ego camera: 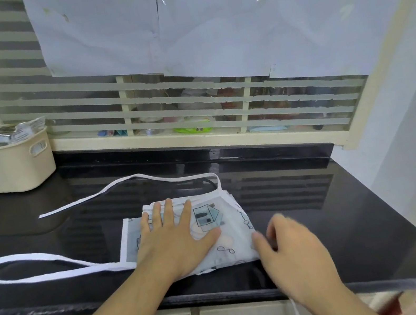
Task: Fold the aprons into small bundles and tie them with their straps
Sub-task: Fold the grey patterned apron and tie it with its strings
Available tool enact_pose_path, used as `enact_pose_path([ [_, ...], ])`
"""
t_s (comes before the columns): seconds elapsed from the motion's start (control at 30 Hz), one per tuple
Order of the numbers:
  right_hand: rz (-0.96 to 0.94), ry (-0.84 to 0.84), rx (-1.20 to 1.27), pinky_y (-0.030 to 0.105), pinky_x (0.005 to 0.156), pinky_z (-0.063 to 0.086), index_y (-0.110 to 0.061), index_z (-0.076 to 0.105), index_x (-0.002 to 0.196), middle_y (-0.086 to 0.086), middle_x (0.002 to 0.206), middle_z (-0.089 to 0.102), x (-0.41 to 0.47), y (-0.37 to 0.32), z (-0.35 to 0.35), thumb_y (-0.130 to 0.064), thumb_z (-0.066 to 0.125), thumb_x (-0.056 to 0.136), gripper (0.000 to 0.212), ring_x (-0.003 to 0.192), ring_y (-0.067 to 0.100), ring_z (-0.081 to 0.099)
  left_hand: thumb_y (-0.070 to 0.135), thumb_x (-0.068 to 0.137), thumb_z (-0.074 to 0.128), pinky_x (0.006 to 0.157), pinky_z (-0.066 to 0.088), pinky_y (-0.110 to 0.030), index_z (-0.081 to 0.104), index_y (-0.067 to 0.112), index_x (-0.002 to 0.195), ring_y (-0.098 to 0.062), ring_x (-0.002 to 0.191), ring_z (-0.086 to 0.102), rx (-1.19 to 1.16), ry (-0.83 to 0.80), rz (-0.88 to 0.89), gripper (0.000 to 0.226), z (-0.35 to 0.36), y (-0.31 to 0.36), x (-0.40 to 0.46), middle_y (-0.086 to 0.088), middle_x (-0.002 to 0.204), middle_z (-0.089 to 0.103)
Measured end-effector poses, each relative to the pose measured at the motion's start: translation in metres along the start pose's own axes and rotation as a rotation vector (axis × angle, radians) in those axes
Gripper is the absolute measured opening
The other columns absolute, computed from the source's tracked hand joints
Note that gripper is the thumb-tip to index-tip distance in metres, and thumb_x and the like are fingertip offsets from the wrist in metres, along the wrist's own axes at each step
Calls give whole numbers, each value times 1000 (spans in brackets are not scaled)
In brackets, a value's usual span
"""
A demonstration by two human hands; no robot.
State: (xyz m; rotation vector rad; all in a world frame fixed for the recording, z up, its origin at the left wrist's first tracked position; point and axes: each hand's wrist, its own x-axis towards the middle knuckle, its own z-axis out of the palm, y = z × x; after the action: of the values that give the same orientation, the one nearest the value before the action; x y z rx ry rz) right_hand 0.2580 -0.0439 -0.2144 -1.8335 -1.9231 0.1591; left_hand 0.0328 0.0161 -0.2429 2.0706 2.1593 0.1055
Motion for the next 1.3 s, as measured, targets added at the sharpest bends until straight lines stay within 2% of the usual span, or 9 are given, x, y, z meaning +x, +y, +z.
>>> enact_pose_path([
  [0.17,-34,-152,-259,24,51,24,-28,22,73,-6,84,48,-37,-8,-5,-39,41,103,38,77,18,45,100,74,5,127,-14,-53,-11,44,163,-27,158,-24,6,0,-1,107,-1,1,-1,-4,173,-19],
  [0.37,-130,-363,-161,38,70,34,-21,40,88,-6,94,50,-55,-31,-20,-38,44,102,23,83,24,43,99,75,6,127,-14,-53,-10,42,164,-28,159,-22,13,1,1,106,-4,2,-3,-4,173,-17],
  [0.5,-150,-499,-252,29,60,33,-17,34,74,0,92,52,-58,-37,-30,-35,45,98,32,84,31,45,99,75,6,127,-13,-53,-9,43,163,-28,159,-21,15,6,1,106,-3,2,-3,-4,174,-16],
  [0.7,-156,-160,-155,36,70,48,-19,46,79,-3,82,55,-32,-44,-36,-29,42,96,20,76,21,52,99,74,5,127,-14,-53,-10,43,163,-28,159,-22,9,11,-1,107,-4,3,-4,-4,174,-16],
  [0.8,-241,-71,-5,31,90,52,-26,62,118,-11,115,62,4,-48,-8,-17,46,96,28,106,15,58,101,69,-2,127,-15,-53,-11,42,163,-27,159,-22,-10,8,-1,112,-4,3,-4,-4,173,-17],
  [0.93,-302,-283,-52,41,129,15,-37,28,162,-14,168,23,41,-38,38,-39,24,111,51,156,11,15,94,77,-1,127,-13,-54,-14,42,163,-27,159,-22,10,-17,9,101,-4,1,-4,-3,173,-19],
  [1.07,-254,-365,-124,41,129,-6,-42,6,165,-20,172,-4,42,-27,49,-49,13,111,54,158,5,-11,85,91,20,128,-14,-47,-13,47,161,-21,158,-23,-55,-46,107,86,-9,-17,-1,2,172,-24],
  [1.17,-239,-309,-74,36,130,-1,-38,8,165,-19,172,-2,42,-28,51,-50,22,110,59,159,7,-8,81,95,22,128,-12,-38,-2,49,162,-14,158,-21,-45,0,199,78,-8,-40,-11,10,173,-18],
  [1.3,4,-76,97,30,111,37,-25,41,143,-6,146,38,35,-30,41,-55,55,94,59,139,19,33,81,94,15,129,-12,-41,-5,47,163,-17,158,-21,18,26,195,80,-6,-39,-15,5,173,-16],
])
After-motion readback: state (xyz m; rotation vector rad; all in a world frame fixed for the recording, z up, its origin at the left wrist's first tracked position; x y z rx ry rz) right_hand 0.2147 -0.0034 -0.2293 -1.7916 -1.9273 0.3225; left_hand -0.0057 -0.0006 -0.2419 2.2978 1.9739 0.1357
